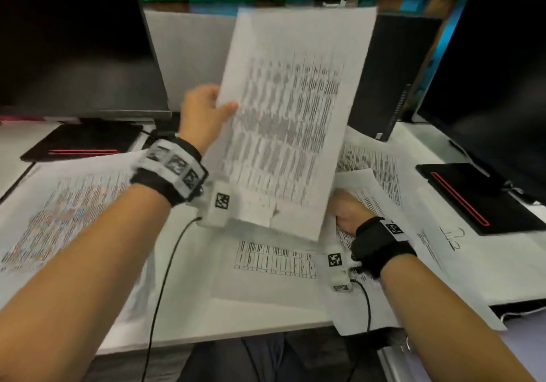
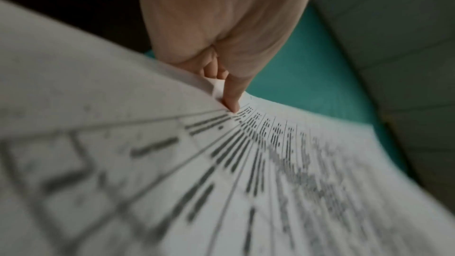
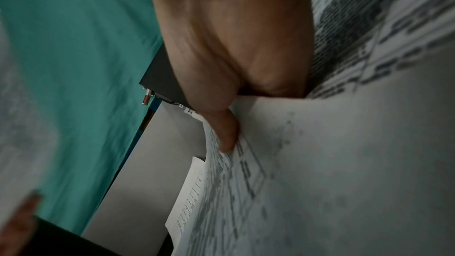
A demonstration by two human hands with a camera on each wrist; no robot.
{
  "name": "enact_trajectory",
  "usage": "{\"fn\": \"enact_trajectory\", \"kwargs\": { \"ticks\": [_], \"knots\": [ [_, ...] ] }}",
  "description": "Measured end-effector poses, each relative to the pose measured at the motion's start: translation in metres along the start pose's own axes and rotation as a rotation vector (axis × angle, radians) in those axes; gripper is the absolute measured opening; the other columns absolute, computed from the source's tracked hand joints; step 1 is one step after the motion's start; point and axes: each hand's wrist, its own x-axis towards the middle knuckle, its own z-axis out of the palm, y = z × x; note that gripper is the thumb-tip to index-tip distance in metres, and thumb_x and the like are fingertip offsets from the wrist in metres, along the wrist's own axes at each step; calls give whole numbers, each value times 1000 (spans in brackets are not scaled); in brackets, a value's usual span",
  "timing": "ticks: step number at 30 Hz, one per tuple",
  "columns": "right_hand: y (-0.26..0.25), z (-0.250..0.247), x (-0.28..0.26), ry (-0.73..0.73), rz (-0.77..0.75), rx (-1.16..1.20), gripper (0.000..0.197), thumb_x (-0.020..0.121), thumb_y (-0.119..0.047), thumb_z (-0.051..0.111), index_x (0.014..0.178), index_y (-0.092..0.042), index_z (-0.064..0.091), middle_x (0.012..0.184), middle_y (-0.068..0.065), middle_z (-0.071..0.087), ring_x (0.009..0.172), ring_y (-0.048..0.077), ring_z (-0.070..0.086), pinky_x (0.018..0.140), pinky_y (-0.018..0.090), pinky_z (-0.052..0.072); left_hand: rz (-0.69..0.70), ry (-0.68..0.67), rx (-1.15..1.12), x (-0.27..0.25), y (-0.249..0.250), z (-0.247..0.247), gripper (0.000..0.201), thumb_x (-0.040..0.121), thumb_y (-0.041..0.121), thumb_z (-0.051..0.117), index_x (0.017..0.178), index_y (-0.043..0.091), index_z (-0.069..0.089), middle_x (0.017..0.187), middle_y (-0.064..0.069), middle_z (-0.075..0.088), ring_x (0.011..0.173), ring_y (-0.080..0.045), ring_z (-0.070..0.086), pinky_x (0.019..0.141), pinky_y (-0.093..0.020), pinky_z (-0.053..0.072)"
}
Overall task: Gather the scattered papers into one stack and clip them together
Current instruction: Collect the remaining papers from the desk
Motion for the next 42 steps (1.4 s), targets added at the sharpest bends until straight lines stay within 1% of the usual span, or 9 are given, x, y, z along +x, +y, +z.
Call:
{"fn": "enact_trajectory", "kwargs": {
  "ticks": [5, 8, 11, 13, 19, 26, 33, 38, 42],
  "knots": [
    [-2, 0, 0, -17, 26, -77, 33, 89, -18, 70, 119, -6, 67, 110, 10, 74, 106, 28, 70, 91, 40, 56, -340, -209, -36, -17, -66, 74, 28, 87, 13, 66, 112, 0, 64, 105, -11, 67, 96, -24, 64, 81, -33, 52],
    [-4, 1, 1, 3, 56, 30, 49, 93, -48, 60, 128, -14, 64, 120, 7, 71, 114, 26, 66, 103, 44, 49, -447, -293, 60, -17, -89, 88, 36, 87, 18, 65, 121, 6, 59, 115, -13, 65, 102, -31, 63, 88, -37, 51],
    [-7, -3, 4, -1, 42, 249, 61, 98, -62, 35, 142, -22, 51, 135, 5, 62, 125, 23, 59, 108, 43, 43, -529, -368, 137, -22, -98, 98, 44, 86, 12, 58, 128, 20, 48, 131, -15, 51, 107, -33, 58, 91, -40, 51],
    [-9, -1, 6, 22, 100, 188, 73, 86, -70, 53, 143, -24, 49, 137, 4, 60, 128, 24, 56, 112, 47, 39, -592, -328, 170, -31, -96, 108, 51, 87, 9, 50, 136, 22, 40, 142, -16, 33, 126, -36, 41, 103, -44, 40],
    [-4, 3, 11, 112, 90, -159, 50, 89, -29, 71, 132, -6, 59, 126, 8, 66, 114, 25, 62, 99, 35, 48, -726, -149, 240, -11, -95, 87, 71, 89, 35, 54, 148, 11, 22, 149, -20, 26, 135, -39, 31, 109, -48, 32],
    [-2, -1, 17, 113, 124, -138, 54, 86, -33, 74, 131, -7, 59, 123, 10, 68, 113, 28, 64, 105, 45, 48, -878, -130, 385, 20, -139, 29, 96, 86, 54, 57, 150, 1, 9, 153, -21, 24, 138, -38, 30, 112, -44, 26],
    [1, 0, 15, 99, 104, -135, 49, 88, -30, 72, 130, -7, 61, 123, 11, 68, 113, 29, 65, 104, 49, 48, -568, -126, 244, 13, -120, 41, 42, 86, 23, 67, 119, -1, 60, 121, -18, 63, 111, -34, 59, 92, -38, 49],
    [-2, 0, 12, 68, 103, -187, 55, 92, -33, 66, 140, -11, 51, 138, 8, 59, 129, 26, 53, 113, 48, 38, 126, 144, 335, 1, -45, 12, 18, 96, 22, 54, 95, 4, 53, 85, -12, 58, 73, -25, 51, 65, -32, 42],
    [-3, 0, 13, 82, 127, -144, 53, 95, -30, 61, 143, -11, 47, 141, 9, 56, 131, 28, 50, 114, 49, 36, 282, 328, 265, 9, 8, -29, 25, 96, 26, 52, 108, 4, 53, 102, -9, 60, 91, -25, 51, 74, -23, 32]
  ]
}}
